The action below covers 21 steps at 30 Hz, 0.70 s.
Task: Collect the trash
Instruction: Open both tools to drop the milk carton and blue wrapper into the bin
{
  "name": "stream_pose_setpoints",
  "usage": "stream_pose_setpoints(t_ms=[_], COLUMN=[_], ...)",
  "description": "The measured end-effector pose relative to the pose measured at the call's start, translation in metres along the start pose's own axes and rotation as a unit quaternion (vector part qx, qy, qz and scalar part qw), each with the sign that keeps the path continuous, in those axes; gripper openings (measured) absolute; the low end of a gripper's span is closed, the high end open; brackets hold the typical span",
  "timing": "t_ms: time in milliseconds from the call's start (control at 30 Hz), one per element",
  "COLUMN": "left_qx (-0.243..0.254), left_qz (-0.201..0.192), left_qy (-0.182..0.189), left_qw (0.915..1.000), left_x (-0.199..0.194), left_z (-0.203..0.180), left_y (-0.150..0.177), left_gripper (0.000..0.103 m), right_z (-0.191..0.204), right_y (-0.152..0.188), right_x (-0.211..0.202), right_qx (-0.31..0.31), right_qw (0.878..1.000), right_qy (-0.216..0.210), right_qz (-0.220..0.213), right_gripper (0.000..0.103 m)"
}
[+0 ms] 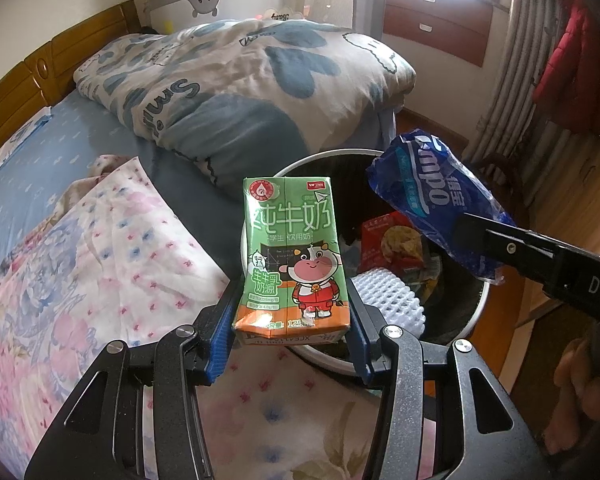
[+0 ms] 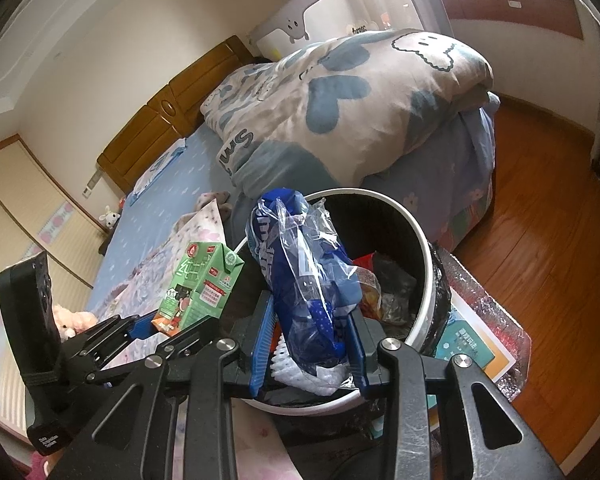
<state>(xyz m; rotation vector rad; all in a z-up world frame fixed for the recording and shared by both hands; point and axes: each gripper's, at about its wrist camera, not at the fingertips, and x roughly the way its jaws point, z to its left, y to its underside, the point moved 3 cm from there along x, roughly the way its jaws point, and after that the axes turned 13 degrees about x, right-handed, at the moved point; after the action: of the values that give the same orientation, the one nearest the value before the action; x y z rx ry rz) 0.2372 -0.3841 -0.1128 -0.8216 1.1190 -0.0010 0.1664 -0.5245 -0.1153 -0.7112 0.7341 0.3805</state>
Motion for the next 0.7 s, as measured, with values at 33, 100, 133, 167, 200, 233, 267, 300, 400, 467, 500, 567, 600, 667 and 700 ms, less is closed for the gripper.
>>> stream_pose_setpoints(t_ms=[33,100,133,167,200,233,267,300,400,467,500,567,600,667,700], left_qx=[0.001,0.002,0.002,0.002,0.002,0.002,0.002,0.002,0.000,-0.002,-0.003,-0.004,-0.004,-0.008,-0.012], left_qz=[0.000,0.001,0.000,0.001,0.001,0.001,0.001,0.001,0.000,0.000,-0.002,-0.012,-0.017,-0.024,-0.026], left_qy=[0.000,0.000,0.001,0.001,0.001,0.001,0.001,0.001,0.006,0.011,0.012,0.013,0.012,0.012,0.011], left_qw=[1.0000,1.0000,1.0000,1.0000,1.0000,1.0000,1.0000,1.0000,1.0000,0.9999,0.9999,0.9998,0.9998,0.9996,0.9995], left_x=[0.001,0.002,0.001,0.002,0.002,0.002,0.002,0.002,0.002,0.000,-0.001,-0.007,-0.011,-0.018,-0.022], left_z=[-0.001,-0.001,-0.001,-0.001,-0.002,-0.002,-0.002,-0.002,-0.001,0.000,0.002,0.003,0.004,0.005,0.007], left_y=[-0.001,-0.001,-0.001,-0.001,-0.002,-0.002,-0.002,-0.002,-0.003,-0.004,-0.005,-0.004,-0.004,0.000,0.002], left_gripper=[0.047,0.047,0.047,0.047,0.047,0.047,0.047,0.048,0.048,0.050,0.057,0.070,0.071,0.071,0.071], right_z=[0.000,0.000,-0.001,-0.001,-0.001,-0.001,0.000,0.000,0.000,0.001,0.000,-0.001,-0.002,-0.003,-0.003], right_y=[0.000,0.001,0.000,-0.001,-0.001,-0.002,-0.002,-0.001,-0.006,-0.010,-0.010,-0.012,-0.013,-0.012,-0.008], right_x=[0.000,0.001,0.002,0.002,0.003,0.004,0.004,0.005,0.005,0.005,0.005,0.004,0.002,-0.002,-0.005], right_qx=[0.000,0.000,0.001,0.001,0.001,0.001,0.002,0.002,0.004,0.008,0.010,0.019,0.023,0.030,0.033], right_qw=[1.000,1.000,1.000,1.000,1.000,1.000,1.000,1.000,1.000,1.000,1.000,1.000,1.000,0.999,0.999], right_qy=[0.000,0.001,0.000,0.000,-0.001,0.000,0.000,-0.001,-0.003,-0.003,-0.003,-0.004,-0.006,-0.010,-0.011], right_qz=[0.000,-0.001,0.000,0.000,0.001,0.001,0.001,0.002,0.005,0.007,0.007,0.006,0.006,0.003,0.001], right_gripper=[0.034,0.034,0.034,0.035,0.035,0.035,0.035,0.036,0.037,0.040,0.043,0.051,0.055,0.060,0.060])
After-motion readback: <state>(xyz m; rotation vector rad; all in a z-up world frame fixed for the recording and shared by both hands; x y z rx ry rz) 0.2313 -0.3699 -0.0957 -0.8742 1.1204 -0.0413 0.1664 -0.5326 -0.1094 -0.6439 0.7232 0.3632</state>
